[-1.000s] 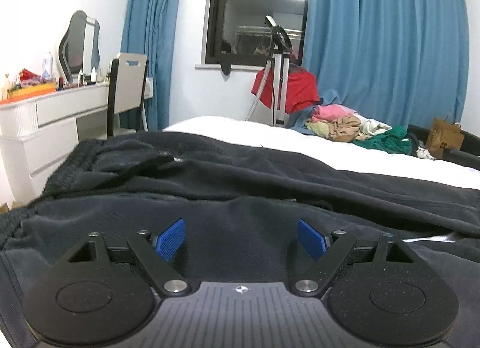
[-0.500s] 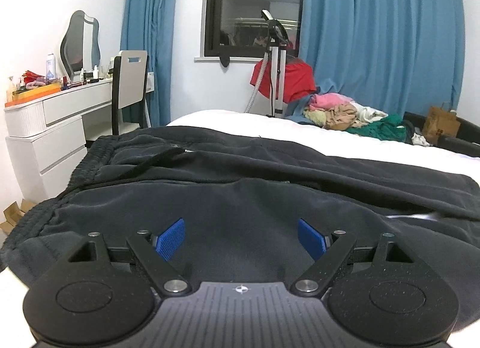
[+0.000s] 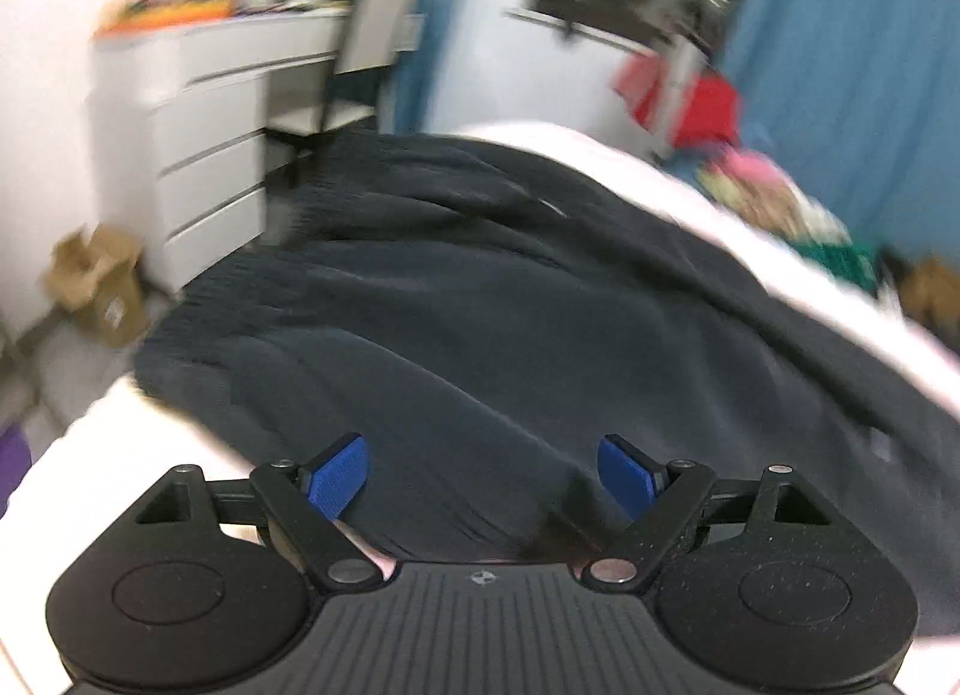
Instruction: Fold clothes
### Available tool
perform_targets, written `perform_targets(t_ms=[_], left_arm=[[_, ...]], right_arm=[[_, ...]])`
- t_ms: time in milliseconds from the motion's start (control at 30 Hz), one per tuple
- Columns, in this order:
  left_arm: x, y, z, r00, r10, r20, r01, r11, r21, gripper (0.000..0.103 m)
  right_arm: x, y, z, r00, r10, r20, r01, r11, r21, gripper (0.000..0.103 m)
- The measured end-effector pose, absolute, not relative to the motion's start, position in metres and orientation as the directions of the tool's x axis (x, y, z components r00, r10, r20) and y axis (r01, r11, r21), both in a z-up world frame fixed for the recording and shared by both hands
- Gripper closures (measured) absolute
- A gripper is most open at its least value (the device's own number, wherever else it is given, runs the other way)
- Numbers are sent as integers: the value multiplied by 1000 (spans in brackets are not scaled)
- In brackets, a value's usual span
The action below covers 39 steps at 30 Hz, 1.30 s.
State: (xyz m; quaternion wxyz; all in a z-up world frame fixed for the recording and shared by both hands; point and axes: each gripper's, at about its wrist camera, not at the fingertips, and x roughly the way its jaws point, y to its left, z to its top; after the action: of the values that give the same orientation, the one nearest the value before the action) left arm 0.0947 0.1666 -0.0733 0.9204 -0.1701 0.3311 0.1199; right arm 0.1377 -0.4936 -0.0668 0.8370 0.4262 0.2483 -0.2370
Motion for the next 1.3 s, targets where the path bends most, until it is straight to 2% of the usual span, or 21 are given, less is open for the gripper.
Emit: perform_targets(t_ms=[167, 300, 433, 500, 567, 633, 700, 767, 833, 933, 1000, 1033, 1100, 1167, 1233, 1300], left_arm=[[89, 220, -63, 776, 161, -610, -452, 816, -360, 15], [77, 246, -78, 785, 123, -607, -477, 745, -467, 15], [62, 267, -81, 806, 93, -585, -484, 672, -560, 15], [58, 270, -81, 806, 109, -581, -501, 648, -574, 15], [54, 273, -81, 805, 128, -579, -523, 614, -591, 15], [45, 277, -81, 800, 158, -579, -555, 564, -612, 14], [38, 281, -83, 805, 169, -569, -564, 519, -643, 14], [37, 286, -88, 806, 146, -574, -563, 492, -665, 13], [46, 290, -99, 786, 75, -614, -572, 466, -675, 14], [54, 295, -119, 743, -25, -668, -606, 399, -689, 18], [54, 299, -126, 744, -61, -665, -604, 363, -709, 20], [55, 300, -127, 749, -71, -658, -598, 356, -719, 24], [57, 302, -128, 763, -85, -641, -576, 362, -733, 43], [60, 303, -129, 773, -104, -626, -553, 372, -745, 68], [62, 304, -128, 787, -117, -606, -528, 384, -758, 87], [59, 306, -120, 810, -101, -577, -496, 405, -768, 93]], right_arm=[[125, -526, -96, 767, -143, -625, 635, 305, 710, 19], [126, -545, -111, 765, -122, -633, 641, 236, 730, 20], [138, -561, -116, 799, -136, -586, 599, 275, 752, 23], [150, -569, -123, 793, -133, -594, 602, 321, 731, 24], [160, -573, -129, 792, -129, -596, 599, 350, 720, 34], [166, -573, -132, 800, -123, -587, 587, 356, 727, 38], [172, -573, -136, 808, -117, -577, 576, 363, 733, 51], [178, -573, -139, 816, -111, -567, 564, 369, 739, 76], [181, -572, -137, 826, -109, -553, 549, 378, 746, 89], [174, -569, -119, 859, -134, -495, 503, 402, 765, 95], [167, -569, -109, 872, -168, -460, 486, 409, 772, 95], [164, -569, -104, 878, -185, -442, 478, 413, 775, 95], [159, -569, -98, 871, -233, -432, 490, 447, 748, 96], [155, -571, -97, 860, -268, -433, 509, 433, 743, 96], [150, -573, -99, 854, -286, -434, 519, 410, 750, 96], [145, -572, -96, 849, -302, -434, 527, 415, 741, 96]])
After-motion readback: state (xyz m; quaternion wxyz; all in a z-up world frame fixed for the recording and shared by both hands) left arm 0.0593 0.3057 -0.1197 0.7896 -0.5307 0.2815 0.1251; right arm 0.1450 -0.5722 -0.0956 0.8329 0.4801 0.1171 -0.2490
